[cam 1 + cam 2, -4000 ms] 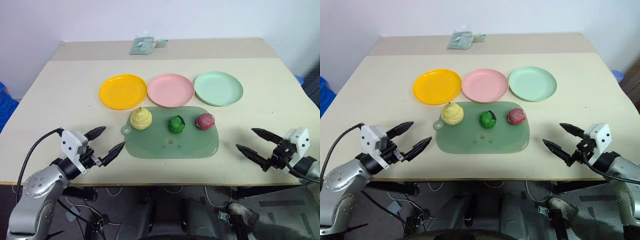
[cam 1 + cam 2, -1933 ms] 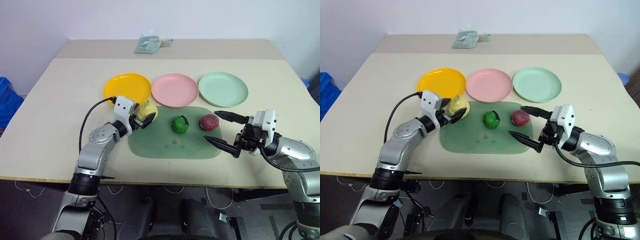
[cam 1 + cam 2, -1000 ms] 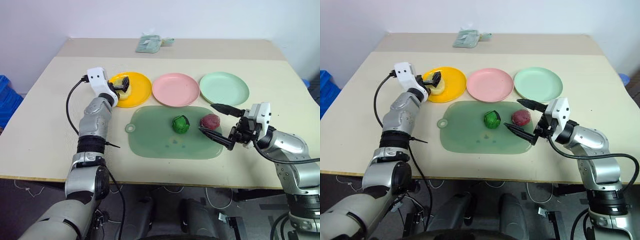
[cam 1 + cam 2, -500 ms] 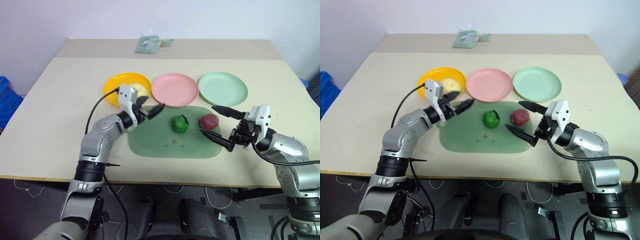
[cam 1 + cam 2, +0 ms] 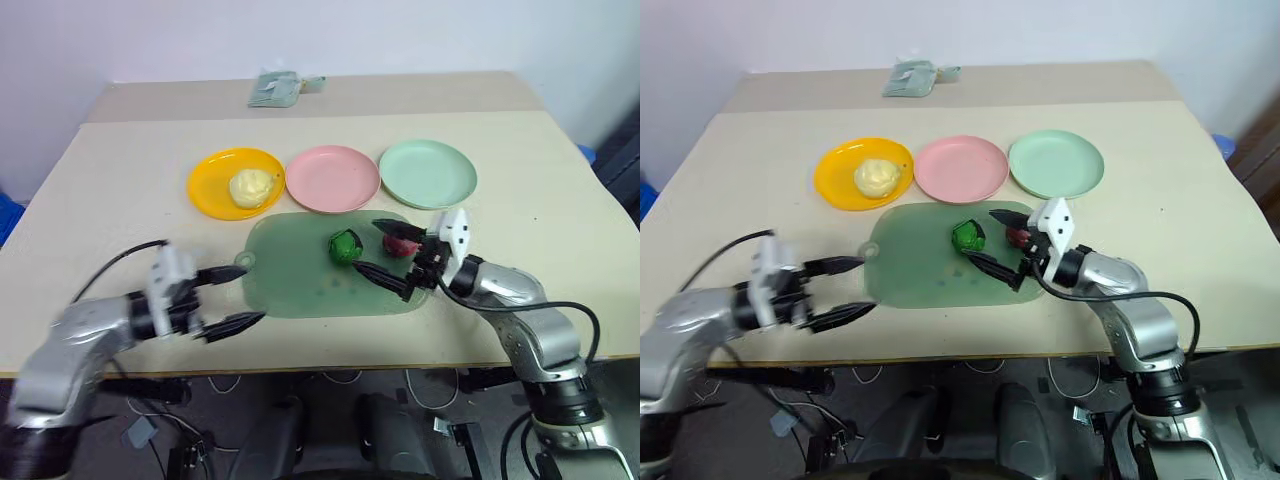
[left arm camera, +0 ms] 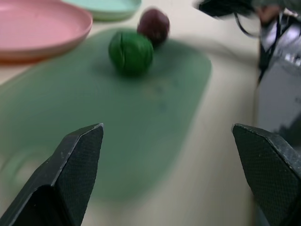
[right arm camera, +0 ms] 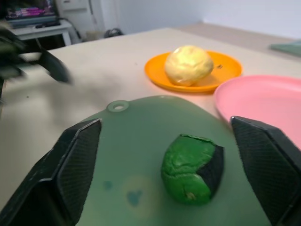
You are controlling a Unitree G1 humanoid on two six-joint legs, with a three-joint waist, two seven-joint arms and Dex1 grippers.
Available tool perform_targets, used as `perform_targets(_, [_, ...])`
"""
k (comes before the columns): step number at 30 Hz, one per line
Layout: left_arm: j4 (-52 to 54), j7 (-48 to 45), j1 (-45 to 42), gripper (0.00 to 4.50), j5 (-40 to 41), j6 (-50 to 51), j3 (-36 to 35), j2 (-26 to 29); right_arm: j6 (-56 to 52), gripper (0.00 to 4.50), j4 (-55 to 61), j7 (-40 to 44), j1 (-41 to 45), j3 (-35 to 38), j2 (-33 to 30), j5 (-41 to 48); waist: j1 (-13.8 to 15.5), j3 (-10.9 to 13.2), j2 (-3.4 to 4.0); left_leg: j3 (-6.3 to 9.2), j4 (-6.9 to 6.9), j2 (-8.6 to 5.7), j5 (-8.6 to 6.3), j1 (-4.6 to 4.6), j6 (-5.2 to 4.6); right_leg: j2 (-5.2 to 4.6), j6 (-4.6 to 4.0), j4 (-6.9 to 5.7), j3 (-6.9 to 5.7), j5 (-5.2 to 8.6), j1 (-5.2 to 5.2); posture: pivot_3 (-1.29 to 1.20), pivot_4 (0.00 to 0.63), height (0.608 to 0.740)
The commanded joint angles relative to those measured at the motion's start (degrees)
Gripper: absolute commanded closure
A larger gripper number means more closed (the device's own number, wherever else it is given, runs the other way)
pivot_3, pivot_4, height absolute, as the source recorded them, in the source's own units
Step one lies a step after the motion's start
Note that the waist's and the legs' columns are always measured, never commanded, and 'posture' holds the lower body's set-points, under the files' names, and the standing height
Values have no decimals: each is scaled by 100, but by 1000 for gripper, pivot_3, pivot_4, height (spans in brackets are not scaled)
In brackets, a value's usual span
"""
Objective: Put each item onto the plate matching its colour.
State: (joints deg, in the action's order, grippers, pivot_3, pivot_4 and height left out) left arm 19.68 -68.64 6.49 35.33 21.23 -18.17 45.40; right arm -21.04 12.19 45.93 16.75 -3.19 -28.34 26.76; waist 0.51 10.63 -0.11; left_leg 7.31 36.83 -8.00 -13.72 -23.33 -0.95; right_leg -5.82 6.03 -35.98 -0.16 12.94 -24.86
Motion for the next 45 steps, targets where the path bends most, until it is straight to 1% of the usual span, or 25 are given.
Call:
perform_targets(1, [411, -343, 313, 42, 363, -256, -515, 86, -12, 0, -201, -5, 230, -129, 120, -152, 44, 0, 0, 1, 2, 0, -2, 0, 1, 0, 0, 4, -1, 0, -1, 0, 150, 740])
perform_targets(5, [792, -186, 675, 42, 478, -292, -692, -12, 83, 0, -659, -6, 479, -332, 245, -446, 20, -1, -1, 0, 5, 0, -3, 0, 1, 1, 0, 12, -1, 0, 6, 0, 150, 740])
perform_targets(10, [1247, 115, 991, 42, 596, -221, -733, -140, 325, 0, -1303, -47, 785, -474, 389, -877, 11, 0, -1, 0, 2, 2, -3, 0, 1, 4, 1, 2, 0, -1, 5, 0, 150, 740])
perform_targets(18, [1614, 591, 1095, 42, 743, -120, -756, -163, 484, 0, -1762, -107, 1048, -609, 648, -1261, 19, 0, -1, 0, 2, 4, -3, 1, 1, 10, 1, -1, 0, -1, 4, 0, 150, 740])
perform_targets(21, [1687, 741, 1149, 0, 754, -130, -785, -175, 533, 803, -1829, -18, 1107, -618, 677, -1306, 15, 0, -1, 0, 2, 4, -3, 0, 2, 11, 1, 0, 0, -1, 5, 0, 150, 740])
perform_targets(24, [1730, 856, 1208, 0, 776, -148, -808, -186, 555, 2321, -1762, 15, 1159, -489, 695, -1225, 12, 0, 0, 0, 2, 5, -2, 1, 2, 14, 1, -2, 1, -1, 4, 0, 150, 740])
perform_targets(25, [1736, 897, 1216, 0, 779, -155, -806, -194, 568, 2695, -1713, 45, 1196, -409, 690, -1151, 12, 0, 0, 0, 2, 5, -2, 1, 2, 14, 1, -2, 1, -2, 3, 0, 150, 740])
perform_targets(26, [1752, 943, 1218, 0, 775, -164, -791, -207, 546, 2874, -1661, 92, 1251, -297, 673, -1036, 13, 0, 0, 0, 2, 5, -2, 1, 2, 14, 1, -2, 1, -2, 3, 0, 150, 740])
perform_targets(28, [1793, 1012, 1227, 0, 773, -176, -758, -223, 490, 2874, -1606, 171, 1349, -116, 639, -858, 14, 0, 0, -1, 2, 6, -3, 1, 2, 14, 1, -2, 1, -2, 4, 0, 150, 740])
perform_targets(30, [1845, 1087, 1236, 0, 777, -185, -733, -257, 367, 2874, -1697, 241, 1649, 209, 585, -570, 15, 1, 2, -1, 2, 5, -3, 1, 2, 14, 1, -1, 1, -2, 5, 0, 150, 740])
perform_targets(32, [1884, 1156, 1250, 0, 788, -194, -742, -303, 401, 2874, -2142, 127, 2174, 538, 514, -488, 10, 2, 3, -1, 3, 6, -3, 1, 2, 15, 1, -1, 2, -2, 5, 0, 150, 740])
perform_targets(35, [1908, 1242, 1253, 0, 791, -205, -745, -352, 1078, 2874, -3618, -232, 3138, 802, 372, -861, 0, 2, 3, -4, 3, 7, -2, 1, 4, 16, -2, -2, 2, -4, 2, 0, 150, 740])
perform_targets(36, [1912, 1256, 1253, 0, 787, -208, -739, -356, 1277, 2874, -3992, -287, 3336, 823, 341, -964, -2, 1, 2, -4, 2, 7, -2, 2, 4, 16, -2, -2, 2, -4, 2, 0, 150, 740])
perform_targets(40, [2002, 1451, 1269, 0, 740, -269, -645, -509, 2559, 2874, -6845, -694, 4523, 760, 115, -1711, -9, 1, -1, -9, -6, 7, 4, 5, -3, 15, -6, 1, 1, -7, 3, 0, 150, 740])
perform_targets(42, [2068, 1527, 1327, 0, 709, -294, -643, -577, 2865, 2874, -7686, -877, 4822, 714, 132, -1961, -28, 1, -1, -10, -9, 8, 5, 5, -5, 15, -9, 5, 2, -8, 4, 0, 150, 740])
perform_targets(45, [2160, 1610, 1418, 0, 694, -317, -670, -645, 3076, 2874, -8359, -1081, 5027, 722, 215, -2200, -92, 2, 1, -11, -18, 8, 14, 5, 2, 14, -10, 6, 6, -9, 0, 0, 150, 740])
